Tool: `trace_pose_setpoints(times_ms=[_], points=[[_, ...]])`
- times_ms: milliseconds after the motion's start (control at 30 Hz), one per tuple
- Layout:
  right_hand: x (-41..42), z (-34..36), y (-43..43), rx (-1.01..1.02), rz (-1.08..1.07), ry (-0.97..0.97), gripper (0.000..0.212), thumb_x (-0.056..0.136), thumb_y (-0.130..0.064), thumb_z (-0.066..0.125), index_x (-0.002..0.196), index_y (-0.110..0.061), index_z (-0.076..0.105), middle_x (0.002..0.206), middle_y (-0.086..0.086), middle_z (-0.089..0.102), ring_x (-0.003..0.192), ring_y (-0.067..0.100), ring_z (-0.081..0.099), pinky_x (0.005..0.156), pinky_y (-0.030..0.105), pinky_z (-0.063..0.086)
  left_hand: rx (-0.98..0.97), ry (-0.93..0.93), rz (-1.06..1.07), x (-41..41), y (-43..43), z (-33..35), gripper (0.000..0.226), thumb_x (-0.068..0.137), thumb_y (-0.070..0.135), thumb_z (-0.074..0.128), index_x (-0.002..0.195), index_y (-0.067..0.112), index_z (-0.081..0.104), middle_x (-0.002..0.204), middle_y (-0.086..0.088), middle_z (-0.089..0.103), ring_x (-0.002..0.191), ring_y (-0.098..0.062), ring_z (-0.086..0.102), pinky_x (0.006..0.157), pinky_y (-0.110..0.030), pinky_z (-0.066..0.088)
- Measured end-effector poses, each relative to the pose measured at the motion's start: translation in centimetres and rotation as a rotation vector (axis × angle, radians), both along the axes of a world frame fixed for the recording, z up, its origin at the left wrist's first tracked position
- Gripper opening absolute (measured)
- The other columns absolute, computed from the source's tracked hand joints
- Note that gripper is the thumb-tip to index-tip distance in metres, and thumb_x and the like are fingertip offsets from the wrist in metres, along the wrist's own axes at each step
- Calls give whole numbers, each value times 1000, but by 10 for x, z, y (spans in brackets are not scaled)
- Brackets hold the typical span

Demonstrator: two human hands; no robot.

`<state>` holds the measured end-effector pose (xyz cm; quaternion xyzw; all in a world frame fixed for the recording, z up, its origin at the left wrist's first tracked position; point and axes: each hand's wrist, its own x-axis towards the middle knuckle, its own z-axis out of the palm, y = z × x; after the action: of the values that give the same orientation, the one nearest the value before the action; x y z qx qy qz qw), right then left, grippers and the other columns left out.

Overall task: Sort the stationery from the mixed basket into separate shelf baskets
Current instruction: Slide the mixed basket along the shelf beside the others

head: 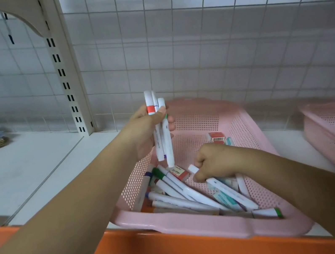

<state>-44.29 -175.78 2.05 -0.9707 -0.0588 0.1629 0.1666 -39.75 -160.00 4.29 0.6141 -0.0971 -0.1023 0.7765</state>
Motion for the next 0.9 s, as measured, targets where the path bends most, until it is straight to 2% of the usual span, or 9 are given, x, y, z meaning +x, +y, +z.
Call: trace_pose_setpoints(times_ms=[67, 133, 233, 300, 433, 533, 700, 800, 900], points=[[0, 5, 3, 226, -72, -197, 23, 84, -25, 67, 66, -21, 53, 64, -7, 47, 56, 5, 43, 49, 18, 31, 14, 5, -22, -1, 0, 1, 17, 96, 12, 47, 112, 9, 51, 73, -4, 67, 65, -16, 67, 64, -30, 55], [-1, 11, 3, 611, -154, -448, 16, 89, -25, 60, 75, -22, 55, 64, -7, 49, 56, 5, 45, 49, 13, 32, 24, 15, -62, -3, -2, 2, 18, 95, 12, 48, 112, 10, 52, 70, -1, 70, 64, -14, 69, 60, -28, 57], [-2, 17, 1, 951, -228, -585, 17, 94, -23, 51, 78, -17, 51, 57, -3, 46, 49, 6, 42, 46, 18, 34, 80, 7, -144, -7, -6, 0, 11, 93, 10, 51, 103, 14, 55, 72, -1, 70, 64, -12, 68, 63, -28, 58], [-2, 17, 2, 970, -245, -573, 17, 95, -22, 50, 79, -16, 52, 51, -7, 47, 42, 0, 41, 44, 16, 35, 135, -17, -236, -9, -10, -3, 14, 92, 11, 53, 106, 14, 56, 87, -7, 69, 75, -16, 68, 70, -30, 58], [-1, 19, 0, 966, -225, -524, 12, 95, -18, 52, 83, -17, 54, 43, -13, 52, 37, -1, 44, 41, 12, 36, 196, -57, -327, -7, -11, -7, 21, 92, 11, 53, 112, 13, 58, 95, -9, 67, 80, -19, 67, 72, -31, 58], [0, 19, 0, 1014, -218, -491, 5, 93, -15, 54, 90, -13, 57, 42, -15, 52, 36, -2, 44, 39, 11, 35, 245, -69, -375, -6, -10, -7, 20, 89, 9, 55, 108, 7, 61, 91, -7, 68, 78, -16, 67, 69, -28, 57], [2, 16, -2, 1084, -230, -470, 13, 90, -14, 58, 97, -5, 65, 49, -15, 57, 40, -4, 49, 42, 9, 36, 265, -63, -374, -7, -10, -7, 22, 83, 3, 61, 104, 4, 64, 86, -4, 71, 78, -13, 69, 67, -22, 55], [7, 12, -5, 869, -231, -620, 20, 90, -25, 59, 92, -7, 68, 61, -3, 55, 54, 8, 49, 53, 23, 41, 266, -68, -317, -6, -10, -7, 24, 80, 2, 64, 105, 3, 65, 92, -8, 71, 83, -17, 69, 70, -24, 56], [11, 8, -11, 564, -241, -831, 28, 95, -33, 47, 104, -14, 65, 77, -1, 60, 71, 16, 57, 68, 35, 49, 214, -85, -189, -3, -8, -5, 23, 79, 3, 66, 101, 6, 63, 84, -6, 71, 81, -20, 68, 73, -31, 56]])
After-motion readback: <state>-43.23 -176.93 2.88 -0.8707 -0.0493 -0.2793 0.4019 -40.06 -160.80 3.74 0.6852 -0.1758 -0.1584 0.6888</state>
